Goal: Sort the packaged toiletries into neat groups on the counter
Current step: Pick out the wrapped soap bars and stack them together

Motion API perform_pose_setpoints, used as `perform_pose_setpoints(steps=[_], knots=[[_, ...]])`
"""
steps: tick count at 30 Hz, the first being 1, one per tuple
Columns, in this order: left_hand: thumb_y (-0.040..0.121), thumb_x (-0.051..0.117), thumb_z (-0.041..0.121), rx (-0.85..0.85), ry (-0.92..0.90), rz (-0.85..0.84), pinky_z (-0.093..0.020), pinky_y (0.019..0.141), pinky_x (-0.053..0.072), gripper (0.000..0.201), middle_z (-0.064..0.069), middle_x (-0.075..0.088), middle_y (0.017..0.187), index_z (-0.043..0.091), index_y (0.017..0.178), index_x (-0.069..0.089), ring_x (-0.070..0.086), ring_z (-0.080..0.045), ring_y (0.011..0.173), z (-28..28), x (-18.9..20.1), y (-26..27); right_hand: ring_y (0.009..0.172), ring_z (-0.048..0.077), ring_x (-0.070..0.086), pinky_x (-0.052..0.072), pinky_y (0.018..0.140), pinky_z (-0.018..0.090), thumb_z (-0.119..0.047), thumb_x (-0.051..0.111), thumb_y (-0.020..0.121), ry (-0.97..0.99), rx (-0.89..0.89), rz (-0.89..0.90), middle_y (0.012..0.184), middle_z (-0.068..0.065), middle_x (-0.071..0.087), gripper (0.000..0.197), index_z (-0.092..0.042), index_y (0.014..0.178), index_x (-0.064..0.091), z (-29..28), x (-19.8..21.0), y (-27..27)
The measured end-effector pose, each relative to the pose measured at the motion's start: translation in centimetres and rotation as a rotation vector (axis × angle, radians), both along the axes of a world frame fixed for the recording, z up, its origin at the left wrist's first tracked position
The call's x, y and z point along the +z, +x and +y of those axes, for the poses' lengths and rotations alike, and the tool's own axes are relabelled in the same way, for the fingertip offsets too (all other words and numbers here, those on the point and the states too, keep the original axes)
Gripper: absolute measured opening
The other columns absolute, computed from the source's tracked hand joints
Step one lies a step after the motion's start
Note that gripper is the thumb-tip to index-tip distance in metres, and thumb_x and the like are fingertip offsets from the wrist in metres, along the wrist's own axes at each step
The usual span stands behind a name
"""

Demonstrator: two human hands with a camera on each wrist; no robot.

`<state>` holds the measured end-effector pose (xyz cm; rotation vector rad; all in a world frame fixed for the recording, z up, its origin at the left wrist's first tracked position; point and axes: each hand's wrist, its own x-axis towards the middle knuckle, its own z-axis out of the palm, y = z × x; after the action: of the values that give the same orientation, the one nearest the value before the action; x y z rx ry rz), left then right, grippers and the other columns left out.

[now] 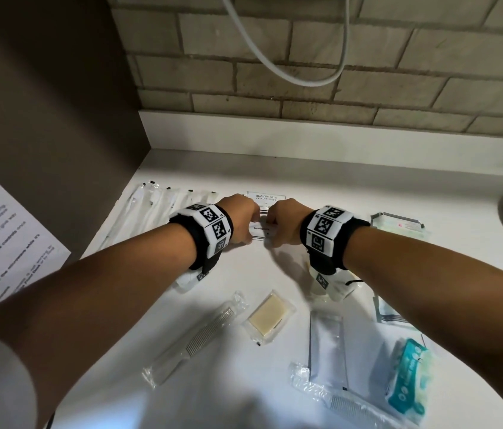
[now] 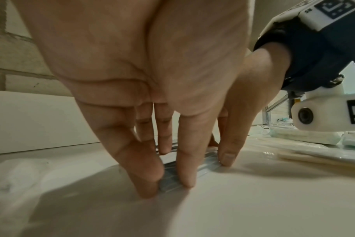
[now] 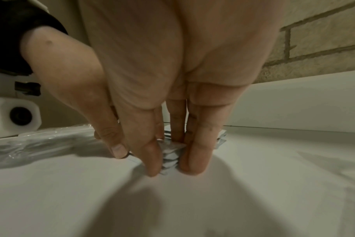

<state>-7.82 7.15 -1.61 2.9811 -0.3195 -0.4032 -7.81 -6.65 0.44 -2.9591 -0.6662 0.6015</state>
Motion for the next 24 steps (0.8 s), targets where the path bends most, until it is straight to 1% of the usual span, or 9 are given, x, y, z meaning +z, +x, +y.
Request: perform_pose_setpoints(steps=[3, 5, 8, 10, 14, 17, 20, 22, 24], knots=[[0.076, 0.076, 0.025, -0.014, 0.013, -0.006, -0.03, 0.088, 0.048, 0.048, -0.004, 0.062, 0.122, 0.02, 0.121, 0.061, 0.059, -0.025, 0.111, 0.0, -0.1, 0.0, 0.086, 0.025, 0.059, 0.046, 0.068, 0.028, -0.029, 0.071, 0.077, -0.003, 0.006, 0.005, 0.102, 0.011, 0.068, 0.029, -0.01, 0.099, 0.068, 0.1, 0.0, 0.0], [0.076, 0.076, 0.027, -0.018, 0.018, -0.007, -0.03, 0.089, 0.048, 0.049, -0.003, 0.061, 0.124, 0.021, 0.122, 0.06, 0.059, -0.025, 0.112, 0.1, -0.2, -0.1, 0.09, 0.026, 0.061, 0.049, 0.072, 0.029, -0.027, 0.071, 0.076, 0.011, -0.005, 0.012, 0.105, 0.01, 0.068, 0.032, -0.01, 0.102, 0.068, 0.0, 0.0, 0.0], [0.076, 0.075, 0.032, -0.02, 0.012, -0.009, -0.028, 0.085, 0.044, 0.053, -0.001, 0.058, 0.125, 0.021, 0.125, 0.057, 0.058, -0.024, 0.112, 0.5, 0.5, -0.7, 0.107, 0.026, 0.059, 0.049, 0.085, 0.031, -0.029, 0.074, 0.076, 0.035, 0.005, 0.015, 0.118, 0.006, 0.064, 0.05, -0.012, 0.121, 0.06, -0.5, 0.3, -0.2], [0.077, 0.074, 0.036, -0.014, -0.005, -0.032, -0.029, 0.087, 0.044, 0.056, 0.001, 0.057, 0.125, 0.022, 0.128, 0.055, 0.058, -0.023, 0.111, 0.9, 1.4, -1.7, 0.112, 0.024, 0.057, 0.046, 0.089, 0.03, -0.031, 0.073, 0.077, 0.085, -0.008, -0.002, 0.124, 0.004, 0.06, 0.06, -0.015, 0.131, 0.052, -1.5, 0.8, -0.5], [0.083, 0.067, 0.042, -0.013, -0.073, -0.045, -0.031, 0.086, 0.048, 0.041, 0.005, 0.059, 0.117, 0.027, 0.12, 0.058, 0.059, -0.018, 0.102, 1.0, 3.6, -4.9, 0.11, 0.019, 0.057, 0.042, 0.087, 0.024, -0.023, 0.065, 0.085, 0.109, 0.028, 0.0, 0.123, -0.001, 0.061, 0.039, -0.019, 0.124, 0.057, -4.8, 2.3, -1.6], [0.082, 0.063, 0.048, -0.021, -0.112, 0.036, -0.028, 0.082, 0.049, 0.035, 0.01, 0.063, 0.108, 0.031, 0.113, 0.062, 0.06, -0.014, 0.094, -0.4, 4.5, -8.5, 0.117, 0.016, 0.053, 0.035, 0.089, 0.02, -0.02, 0.061, 0.089, -0.01, 0.082, 0.048, 0.131, -0.002, 0.057, 0.039, -0.02, 0.128, 0.056, -6.7, 2.9, -3.2], [0.076, 0.06, 0.062, -0.063, -0.061, 0.096, -0.03, 0.084, 0.051, 0.047, 0.014, 0.063, 0.109, 0.033, 0.113, 0.061, 0.059, -0.012, 0.094, -2.0, 3.5, -11.7, 0.128, 0.021, 0.047, 0.037, 0.104, 0.03, -0.025, 0.064, 0.087, -0.095, 0.1, 0.06, 0.137, -0.001, 0.051, 0.049, -0.023, 0.134, 0.051, -7.4, 1.9, -4.3], [0.071, 0.061, 0.067, -0.094, 0.036, 0.113, -0.031, 0.086, 0.05, 0.058, 0.012, 0.06, 0.114, 0.031, 0.117, 0.058, 0.059, -0.015, 0.1, -2.8, 2.4, -13.1, 0.125, 0.021, 0.049, 0.04, 0.103, 0.034, -0.026, 0.07, 0.081, -0.095, 0.113, 0.071, 0.133, -0.002, 0.053, 0.052, -0.023, 0.131, 0.054, -7.6, 1.2, -5.0], [0.072, 0.064, 0.065, -0.094, 0.109, 0.124, -0.033, 0.086, 0.049, 0.062, 0.008, 0.058, 0.115, 0.026, 0.119, 0.056, 0.059, -0.019, 0.102, -3.2, 1.4, -13.5, 0.123, 0.021, 0.051, 0.04, 0.101, 0.033, -0.027, 0.072, 0.079, -0.102, 0.116, 0.061, 0.131, -0.002, 0.054, 0.053, -0.022, 0.13, 0.055, -7.7, 0.8, -5.5]])
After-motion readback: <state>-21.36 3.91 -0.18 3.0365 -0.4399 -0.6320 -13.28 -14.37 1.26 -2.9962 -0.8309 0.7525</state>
